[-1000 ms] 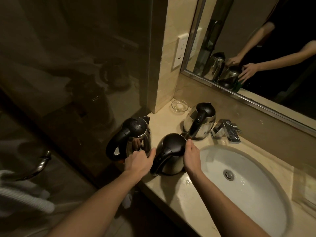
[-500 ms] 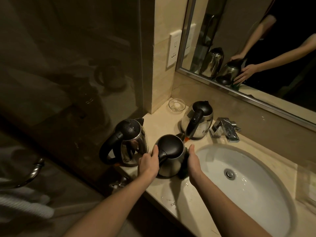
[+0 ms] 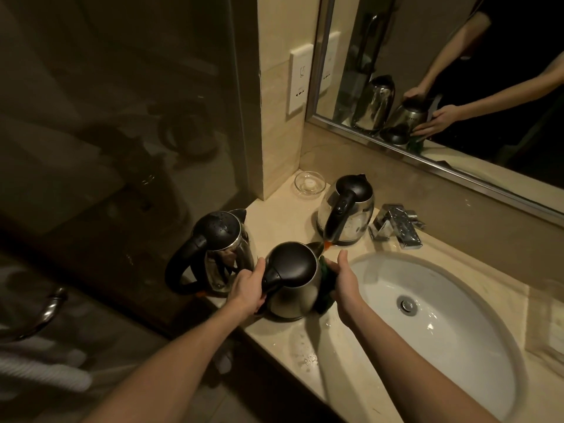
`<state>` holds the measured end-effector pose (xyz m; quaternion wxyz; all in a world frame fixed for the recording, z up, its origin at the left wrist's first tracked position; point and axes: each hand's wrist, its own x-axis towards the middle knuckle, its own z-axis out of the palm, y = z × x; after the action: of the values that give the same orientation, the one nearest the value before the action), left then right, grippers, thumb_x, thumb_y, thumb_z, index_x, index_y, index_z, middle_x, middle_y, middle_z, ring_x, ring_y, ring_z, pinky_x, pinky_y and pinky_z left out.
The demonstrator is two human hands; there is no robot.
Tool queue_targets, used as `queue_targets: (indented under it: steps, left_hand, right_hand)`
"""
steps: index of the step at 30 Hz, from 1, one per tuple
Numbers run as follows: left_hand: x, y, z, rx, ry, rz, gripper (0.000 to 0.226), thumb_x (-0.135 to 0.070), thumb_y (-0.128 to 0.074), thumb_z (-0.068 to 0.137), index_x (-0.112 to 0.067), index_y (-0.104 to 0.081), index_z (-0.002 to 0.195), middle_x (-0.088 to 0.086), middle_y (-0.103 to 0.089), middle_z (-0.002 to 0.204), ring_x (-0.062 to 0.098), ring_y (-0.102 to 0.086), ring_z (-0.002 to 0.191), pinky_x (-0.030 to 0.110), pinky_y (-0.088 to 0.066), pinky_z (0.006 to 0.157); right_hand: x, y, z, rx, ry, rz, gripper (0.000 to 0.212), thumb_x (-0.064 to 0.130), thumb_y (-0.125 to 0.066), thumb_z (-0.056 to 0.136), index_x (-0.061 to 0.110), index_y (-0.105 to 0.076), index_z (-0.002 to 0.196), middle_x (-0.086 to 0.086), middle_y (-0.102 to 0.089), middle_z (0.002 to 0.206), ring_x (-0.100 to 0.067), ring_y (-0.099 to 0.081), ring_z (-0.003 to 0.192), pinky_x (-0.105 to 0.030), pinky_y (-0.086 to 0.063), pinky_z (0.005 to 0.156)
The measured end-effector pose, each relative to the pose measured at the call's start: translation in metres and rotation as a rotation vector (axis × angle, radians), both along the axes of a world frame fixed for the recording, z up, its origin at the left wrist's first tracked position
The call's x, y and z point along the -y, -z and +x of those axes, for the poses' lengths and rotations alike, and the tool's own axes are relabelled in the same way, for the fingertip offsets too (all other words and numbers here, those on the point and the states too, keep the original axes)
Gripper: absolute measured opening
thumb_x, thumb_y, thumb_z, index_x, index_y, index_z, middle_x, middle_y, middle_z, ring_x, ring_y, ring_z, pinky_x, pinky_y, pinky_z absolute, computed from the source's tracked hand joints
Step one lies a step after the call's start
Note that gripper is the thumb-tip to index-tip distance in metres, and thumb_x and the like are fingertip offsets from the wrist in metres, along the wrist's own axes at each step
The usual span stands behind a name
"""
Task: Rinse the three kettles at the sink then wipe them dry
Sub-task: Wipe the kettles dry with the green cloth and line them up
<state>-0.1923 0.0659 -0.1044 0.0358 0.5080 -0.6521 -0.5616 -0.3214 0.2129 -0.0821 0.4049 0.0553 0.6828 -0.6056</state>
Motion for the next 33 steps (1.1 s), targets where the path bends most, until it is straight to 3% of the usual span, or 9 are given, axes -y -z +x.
queue_targets:
  steps: [4, 9, 13, 16, 18, 21, 24, 30, 33]
  left_hand:
    - [0.006, 0.0, 0.006, 0.007, 0.103, 0.027, 0.066, -0.059, -0.034, 0.102, -0.006, -0.049, 0.066, 0.01, -0.048, 0.056, 0.013, -0.045, 0.033, 0.021, -0.035, 0.038]
    - [0.012, -0.003, 0.01, 0.033, 0.202, 0.043, 0.063, -0.058, -0.034, 0.103, -0.009, -0.05, 0.067, 0.008, -0.051, 0.054, 0.012, -0.046, 0.034, 0.022, -0.037, 0.041]
    - [0.017, -0.007, 0.012, 0.036, 0.278, 0.041, 0.061, -0.056, -0.033, 0.104, -0.012, -0.05, 0.064, 0.004, -0.05, 0.052, 0.01, -0.047, 0.037, 0.024, -0.041, 0.047]
    - [0.021, -0.007, 0.01, 0.028, 0.345, 0.045, 0.065, -0.056, -0.033, 0.104, -0.012, -0.049, 0.059, 0.001, -0.048, 0.043, 0.014, -0.046, 0.036, 0.03, -0.041, 0.054]
    - [0.024, -0.008, 0.009, 0.029, 0.378, 0.036, 0.07, -0.055, -0.034, 0.104, -0.012, -0.048, 0.051, 0.002, -0.046, 0.038, 0.018, -0.044, 0.034, 0.033, -0.041, 0.057]
    - [0.028, -0.009, 0.007, 0.022, 0.449, 0.034, 0.075, -0.058, -0.033, 0.103, -0.011, -0.049, 0.047, 0.008, -0.045, 0.041, 0.022, -0.043, 0.036, 0.031, -0.044, 0.06]
    - [0.029, -0.01, 0.006, 0.027, 0.461, 0.03, 0.076, -0.059, -0.034, 0.102, -0.01, -0.051, 0.047, 0.011, -0.046, 0.043, 0.023, -0.044, 0.038, 0.03, -0.046, 0.064]
    - [0.021, -0.005, 0.004, -0.034, 0.259, -0.04, 0.058, -0.042, -0.046, 0.104, -0.011, -0.047, 0.054, 0.004, -0.047, 0.053, 0.017, -0.05, 0.051, 0.021, -0.04, 0.043]
    - [0.022, -0.002, 0.004, -0.058, 0.255, -0.068, 0.06, -0.041, -0.048, 0.103, -0.012, -0.045, 0.05, 0.002, -0.044, 0.046, 0.015, -0.05, 0.045, 0.024, -0.041, 0.046]
  right_hand:
    - [0.003, 0.009, -0.006, -0.088, 0.037, -0.004, 0.069, 0.057, -0.019, 0.1, 0.009, -0.054, 0.135, 0.0, -0.055, 0.121, -0.011, -0.043, 0.108, -0.028, -0.029, 0.099]
    - [-0.001, 0.027, -0.006, -0.061, -0.034, 0.068, 0.072, 0.06, -0.017, 0.099, 0.01, -0.054, 0.135, -0.004, -0.053, 0.131, -0.016, -0.043, 0.11, -0.034, -0.03, 0.1]
    - [-0.002, 0.029, -0.018, 0.044, -0.074, 0.07, 0.085, 0.072, -0.019, 0.091, 0.008, -0.057, 0.13, -0.009, -0.05, 0.139, -0.028, -0.039, 0.132, -0.045, -0.025, 0.11]
    - [-0.006, 0.027, -0.029, 0.014, -0.113, -0.004, 0.092, 0.072, -0.017, 0.091, -0.001, -0.068, 0.113, -0.016, -0.064, 0.121, -0.026, -0.049, 0.123, -0.041, -0.034, 0.103]
    - [-0.006, 0.023, -0.032, -0.035, -0.158, -0.053, 0.091, 0.07, -0.013, 0.093, 0.004, -0.075, 0.104, -0.014, -0.07, 0.11, -0.025, -0.055, 0.116, -0.04, -0.036, 0.101]
    - [-0.003, 0.02, -0.038, -0.064, -0.199, -0.131, 0.09, 0.069, -0.012, 0.093, 0.007, -0.077, 0.1, -0.012, -0.072, 0.108, -0.027, -0.057, 0.115, -0.045, -0.034, 0.11]
    - [0.009, 0.013, -0.041, -0.094, -0.277, -0.139, 0.091, 0.073, -0.016, 0.087, 0.005, -0.076, 0.102, -0.009, -0.074, 0.105, -0.028, -0.062, 0.11, -0.041, -0.042, 0.102]
    - [0.021, 0.021, -0.055, -0.094, -0.464, -0.008, 0.087, 0.078, -0.017, 0.084, 0.018, -0.077, 0.105, -0.002, -0.071, 0.115, -0.022, -0.061, 0.112, -0.04, -0.043, 0.103]
    - [0.009, 0.024, -0.063, -0.017, -0.543, -0.039, 0.09, 0.076, -0.014, 0.085, 0.015, -0.074, 0.111, -0.007, -0.068, 0.122, -0.026, -0.059, 0.116, -0.044, -0.04, 0.106]
